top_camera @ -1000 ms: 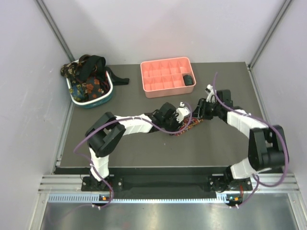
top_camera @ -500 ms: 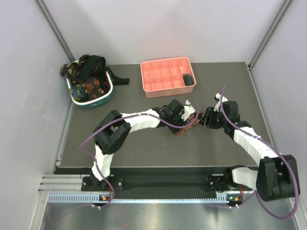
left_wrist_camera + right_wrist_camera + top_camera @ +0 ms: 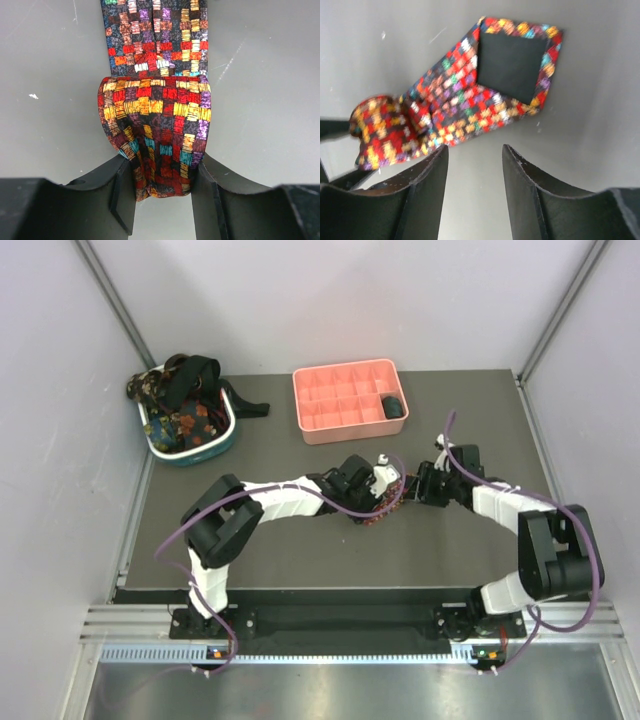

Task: Roll the ties
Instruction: Roll the tie

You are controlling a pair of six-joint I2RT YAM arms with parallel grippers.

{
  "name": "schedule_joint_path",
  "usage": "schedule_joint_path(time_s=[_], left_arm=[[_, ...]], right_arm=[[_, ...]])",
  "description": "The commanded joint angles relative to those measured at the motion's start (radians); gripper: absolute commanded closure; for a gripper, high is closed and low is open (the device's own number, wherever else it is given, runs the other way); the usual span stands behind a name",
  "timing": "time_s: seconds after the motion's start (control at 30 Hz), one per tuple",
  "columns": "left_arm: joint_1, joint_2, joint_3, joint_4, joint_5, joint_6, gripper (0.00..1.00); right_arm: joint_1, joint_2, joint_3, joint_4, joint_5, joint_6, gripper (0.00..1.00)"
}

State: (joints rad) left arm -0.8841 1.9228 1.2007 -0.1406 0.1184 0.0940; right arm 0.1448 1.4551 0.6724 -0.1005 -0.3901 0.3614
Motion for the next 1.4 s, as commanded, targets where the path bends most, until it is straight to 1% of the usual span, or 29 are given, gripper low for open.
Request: schedule_joint_path(time_s=[0.0,0.17,0.3,0.37,0.4,0.47,0.5,0.57,0.63,0.7,0.87,0.9,0.97,1.0,1.07,1.1,1.13,1.3,1.37], left_arm=[[-0.004,-0.008,-0.070,-0.080,0.029,-0.013,0.67],[-0.004,-0.021,-0.107,-0.060,0.032,-0.002,0.67],[-0.003,-0.031,-0.135,-0.040,0.036,0.000,0.68],[-0.003,-0.030,-0.136,-0.039,0.036,0.001,0.68],[-0.004,-0.028,-0.135,-0.040,0.038,0.003,0.68],[-0.003,-0.027,-0.133,-0.045,0.038,0.003,0.68],[-0.003,-0.028,-0.127,-0.051,0.036,0.001,0.68],[-0.004,-0.028,-0.115,-0.074,0.033,0.000,0.68],[-0.003,-0.030,-0.101,-0.097,0.032,0.001,0.68],[-0.003,-0.033,-0.096,-0.106,0.030,0.003,0.68],[-0.003,-0.027,-0.070,-0.166,0.026,0.006,0.68],[-0.003,-0.021,-0.058,-0.180,0.027,0.006,0.68],[-0.004,-0.013,-0.041,-0.208,0.029,0.010,0.69],[-0.003,-0.010,-0.029,-0.233,0.029,0.009,0.68],[-0.004,-0.005,-0.009,-0.260,0.038,0.010,0.69],[-0.006,-0.004,0.000,-0.293,0.038,0.010,0.69],[-0.006,0.002,0.014,-0.318,0.036,0.012,0.69],[-0.012,0.068,0.146,-0.467,0.015,0.006,0.68],[-0.021,0.120,0.201,-0.566,0.000,-0.005,0.68]], right_arm=[[0.012,0.036,0.065,0.035,0.071,0.043,0.52],[0.032,0.083,0.122,-0.037,0.209,0.076,0.50],[0.068,0.099,0.151,-0.057,0.321,0.086,0.48],[0.094,0.126,0.194,-0.100,0.368,0.083,0.48],[0.104,0.137,0.210,-0.111,0.387,0.080,0.50],[0.139,0.171,0.252,-0.149,0.447,0.076,0.51],[0.151,0.180,0.266,-0.162,0.505,0.076,0.52],[0.182,0.212,0.305,-0.198,0.549,0.077,0.53],[0.197,0.250,0.340,-0.231,0.585,0.074,0.57],[0.203,0.272,0.358,-0.252,0.626,0.077,0.65],[0.223,0.333,0.401,-0.318,0.703,0.065,0.66],[0.226,0.341,0.412,-0.323,0.723,0.054,0.71],[0.226,0.363,0.426,-0.349,0.741,0.045,0.77],[0.226,0.372,0.443,-0.358,0.760,0.036,0.86],[0.225,0.389,0.454,-0.370,0.769,0.025,0.92],[0.226,0.392,0.463,-0.370,0.769,0.016,0.97],[0.223,0.395,0.464,-0.367,0.767,0.016,0.99],[0.220,0.395,0.451,-0.318,0.685,0.004,1.00],[0.217,0.393,0.444,-0.297,0.674,0.004,1.00]])
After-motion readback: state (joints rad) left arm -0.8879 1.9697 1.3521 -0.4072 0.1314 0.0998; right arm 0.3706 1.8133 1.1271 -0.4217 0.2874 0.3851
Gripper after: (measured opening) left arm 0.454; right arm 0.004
